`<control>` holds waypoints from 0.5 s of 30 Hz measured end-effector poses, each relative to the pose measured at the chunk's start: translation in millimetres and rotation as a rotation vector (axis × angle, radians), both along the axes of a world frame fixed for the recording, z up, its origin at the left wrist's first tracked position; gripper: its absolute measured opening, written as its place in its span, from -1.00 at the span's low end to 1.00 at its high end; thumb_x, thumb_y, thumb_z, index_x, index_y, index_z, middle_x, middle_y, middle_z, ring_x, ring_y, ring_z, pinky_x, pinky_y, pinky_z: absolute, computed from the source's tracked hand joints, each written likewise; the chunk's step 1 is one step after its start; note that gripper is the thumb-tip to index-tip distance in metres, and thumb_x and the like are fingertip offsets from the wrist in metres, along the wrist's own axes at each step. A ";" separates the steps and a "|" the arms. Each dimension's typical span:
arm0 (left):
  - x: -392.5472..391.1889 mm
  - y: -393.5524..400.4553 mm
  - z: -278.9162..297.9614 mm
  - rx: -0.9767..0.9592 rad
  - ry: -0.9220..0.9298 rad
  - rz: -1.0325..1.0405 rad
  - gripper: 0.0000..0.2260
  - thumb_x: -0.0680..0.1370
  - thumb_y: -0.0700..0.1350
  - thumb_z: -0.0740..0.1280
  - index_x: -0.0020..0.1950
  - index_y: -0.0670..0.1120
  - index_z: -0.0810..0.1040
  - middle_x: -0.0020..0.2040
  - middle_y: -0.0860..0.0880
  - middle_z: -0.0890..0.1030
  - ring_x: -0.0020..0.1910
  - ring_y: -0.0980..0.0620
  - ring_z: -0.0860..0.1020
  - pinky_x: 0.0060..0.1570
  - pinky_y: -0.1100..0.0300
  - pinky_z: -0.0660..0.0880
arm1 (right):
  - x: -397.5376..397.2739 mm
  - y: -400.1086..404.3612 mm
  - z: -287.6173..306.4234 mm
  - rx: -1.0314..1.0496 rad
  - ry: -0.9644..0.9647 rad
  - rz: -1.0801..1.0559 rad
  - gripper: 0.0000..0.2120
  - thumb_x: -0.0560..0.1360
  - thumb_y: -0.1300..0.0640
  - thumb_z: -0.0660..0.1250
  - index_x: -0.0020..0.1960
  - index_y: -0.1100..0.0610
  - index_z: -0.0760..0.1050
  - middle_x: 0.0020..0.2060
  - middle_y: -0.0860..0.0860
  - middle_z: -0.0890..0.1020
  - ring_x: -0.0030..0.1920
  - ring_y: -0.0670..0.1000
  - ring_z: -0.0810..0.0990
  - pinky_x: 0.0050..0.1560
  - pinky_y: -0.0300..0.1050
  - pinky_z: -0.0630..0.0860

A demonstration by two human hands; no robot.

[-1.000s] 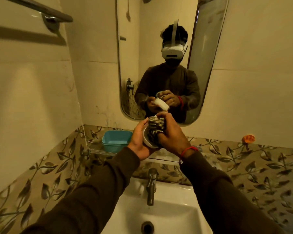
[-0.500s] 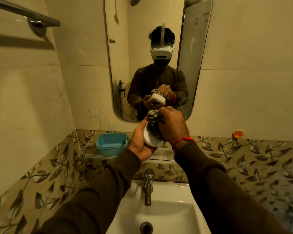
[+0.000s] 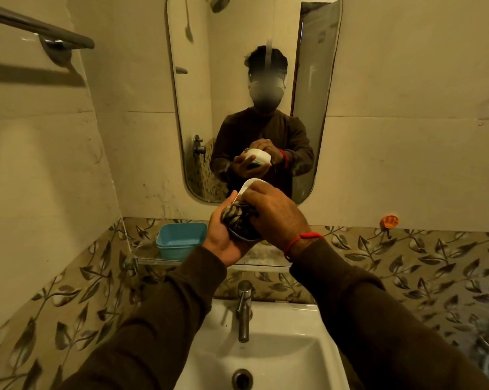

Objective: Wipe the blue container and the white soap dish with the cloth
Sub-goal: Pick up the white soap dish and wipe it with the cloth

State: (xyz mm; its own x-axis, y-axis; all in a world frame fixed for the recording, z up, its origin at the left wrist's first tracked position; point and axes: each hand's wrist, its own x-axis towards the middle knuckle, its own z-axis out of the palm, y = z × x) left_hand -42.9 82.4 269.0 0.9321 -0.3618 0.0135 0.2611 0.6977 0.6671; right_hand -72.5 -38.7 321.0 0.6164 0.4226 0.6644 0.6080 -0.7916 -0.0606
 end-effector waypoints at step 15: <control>-14.2 -17.2 3.2 0.026 -0.077 0.072 -0.55 0.68 0.12 0.11 0.48 -0.07 0.44 0.32 -0.19 0.59 0.24 -0.15 0.58 0.12 -0.03 0.60 | 19.5 0.2 -1.4 0.125 -0.240 -0.399 -0.80 0.40 0.21 0.39 0.01 0.16 0.51 -0.08 0.15 0.56 -0.20 0.19 0.54 -0.33 -0.02 0.48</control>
State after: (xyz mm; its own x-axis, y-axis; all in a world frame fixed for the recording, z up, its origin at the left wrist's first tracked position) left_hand -57.1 65.2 272.3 0.9523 -0.2950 0.0777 0.1582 0.6953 0.7011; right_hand -53.1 -38.5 319.6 0.5373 0.0917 0.8384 0.2667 -0.9615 -0.0658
